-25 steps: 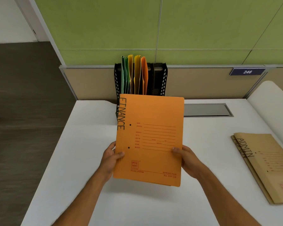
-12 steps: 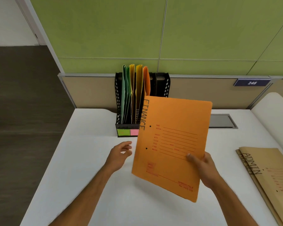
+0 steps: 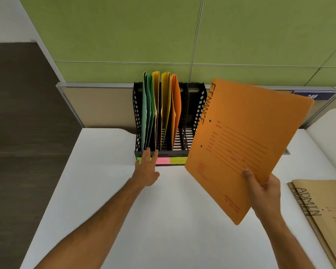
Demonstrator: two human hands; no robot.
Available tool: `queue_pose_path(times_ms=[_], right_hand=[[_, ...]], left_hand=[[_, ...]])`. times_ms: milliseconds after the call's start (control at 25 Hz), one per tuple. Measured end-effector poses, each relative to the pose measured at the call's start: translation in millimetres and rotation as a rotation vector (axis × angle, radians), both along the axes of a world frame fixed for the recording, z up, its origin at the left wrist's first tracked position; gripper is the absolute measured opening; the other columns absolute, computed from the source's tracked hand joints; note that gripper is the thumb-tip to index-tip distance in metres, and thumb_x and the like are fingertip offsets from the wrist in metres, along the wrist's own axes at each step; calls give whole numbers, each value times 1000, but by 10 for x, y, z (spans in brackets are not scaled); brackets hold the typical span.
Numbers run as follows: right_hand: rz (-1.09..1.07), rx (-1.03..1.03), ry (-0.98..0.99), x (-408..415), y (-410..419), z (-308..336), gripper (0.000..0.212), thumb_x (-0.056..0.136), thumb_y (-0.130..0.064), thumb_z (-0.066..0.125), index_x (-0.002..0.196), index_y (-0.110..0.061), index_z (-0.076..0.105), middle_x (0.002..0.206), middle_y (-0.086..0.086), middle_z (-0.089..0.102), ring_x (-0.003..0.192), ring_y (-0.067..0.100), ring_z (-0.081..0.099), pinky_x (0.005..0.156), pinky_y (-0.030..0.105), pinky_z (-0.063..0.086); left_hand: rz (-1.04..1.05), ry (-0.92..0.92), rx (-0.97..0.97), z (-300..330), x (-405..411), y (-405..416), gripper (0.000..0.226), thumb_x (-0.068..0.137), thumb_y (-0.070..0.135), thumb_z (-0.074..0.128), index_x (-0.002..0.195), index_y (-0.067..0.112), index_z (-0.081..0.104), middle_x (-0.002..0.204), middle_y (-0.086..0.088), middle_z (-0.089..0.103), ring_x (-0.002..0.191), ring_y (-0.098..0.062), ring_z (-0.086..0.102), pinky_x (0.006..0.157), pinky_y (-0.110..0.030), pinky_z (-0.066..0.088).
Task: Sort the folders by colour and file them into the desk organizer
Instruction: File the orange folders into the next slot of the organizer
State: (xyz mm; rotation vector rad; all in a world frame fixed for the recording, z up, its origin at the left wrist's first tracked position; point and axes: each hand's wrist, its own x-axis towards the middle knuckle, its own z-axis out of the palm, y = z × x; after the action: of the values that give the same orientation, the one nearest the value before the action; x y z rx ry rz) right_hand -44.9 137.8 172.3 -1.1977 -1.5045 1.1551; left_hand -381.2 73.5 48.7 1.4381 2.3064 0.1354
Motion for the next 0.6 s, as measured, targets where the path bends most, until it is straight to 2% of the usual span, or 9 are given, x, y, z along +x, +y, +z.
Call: queue_pose_path(times_ms=[80, 200, 320, 400, 480, 560, 600], right_hand=[[-23, 27, -12, -161, 88, 51, 21, 91, -52, 55, 112, -54, 56, 102, -32, 67, 88, 6, 70, 72, 31, 58], [-16, 61, -23, -414, 207, 149, 18, 93, -56, 54, 105, -69, 54, 99, -44, 64, 85, -3, 70, 69, 21, 53], [-13, 104, -42, -693, 383, 218, 23, 95, -51, 52, 103, -73, 53, 98, -44, 64, 88, -10, 68, 67, 16, 53], [-15, 152, -47, -874, 536, 215, 20, 98, -46, 52, 106, -63, 57, 97, -37, 66, 88, -4, 69, 66, 12, 54], [-8, 193, -53, -1091, 717, 161, 16, 101, -40, 51, 113, -45, 60, 100, -28, 66, 86, 2, 69, 69, 14, 53], [-9, 222, -80, -1364, 876, 98, 23, 102, -38, 49, 117, -27, 61, 100, -17, 65, 84, 0, 66, 68, 14, 50], [-4, 238, -95, -1506, 942, 65, 23, 102, -38, 48, 114, -24, 61, 98, -15, 64, 82, 0, 65, 66, 14, 49]], left_hand=[[-17, 49, -47, -78, -24, 81, 95, 96, 28, 62, 160, 25, -8, 168, -8, -14, 155, -30, -10, 122, -57, 12], [-12, 123, -39, -170, 1, 120, 95, 96, 26, 62, 160, 25, -7, 169, -8, -9, 156, -30, -8, 122, -56, 16], [-11, 140, -24, -217, -32, 117, 96, 94, 22, 64, 160, 26, -6, 169, -7, -8, 156, -30, -6, 121, -55, 21], [-27, 153, -16, -234, -72, 97, 96, 94, 19, 64, 160, 26, -5, 169, -6, -7, 156, -29, -5, 121, -54, 23], [-38, 169, -4, -238, -91, 93, 96, 93, 18, 65, 160, 26, -4, 169, -6, -6, 156, -29, -3, 121, -54, 24], [-40, 179, 3, -239, -82, 96, 97, 93, 19, 66, 160, 26, -3, 169, -6, -4, 156, -30, -1, 120, -53, 25], [-43, 187, 6, -240, -73, 98, 97, 93, 20, 67, 160, 26, -3, 169, -6, -3, 156, -30, 0, 120, -52, 26]])
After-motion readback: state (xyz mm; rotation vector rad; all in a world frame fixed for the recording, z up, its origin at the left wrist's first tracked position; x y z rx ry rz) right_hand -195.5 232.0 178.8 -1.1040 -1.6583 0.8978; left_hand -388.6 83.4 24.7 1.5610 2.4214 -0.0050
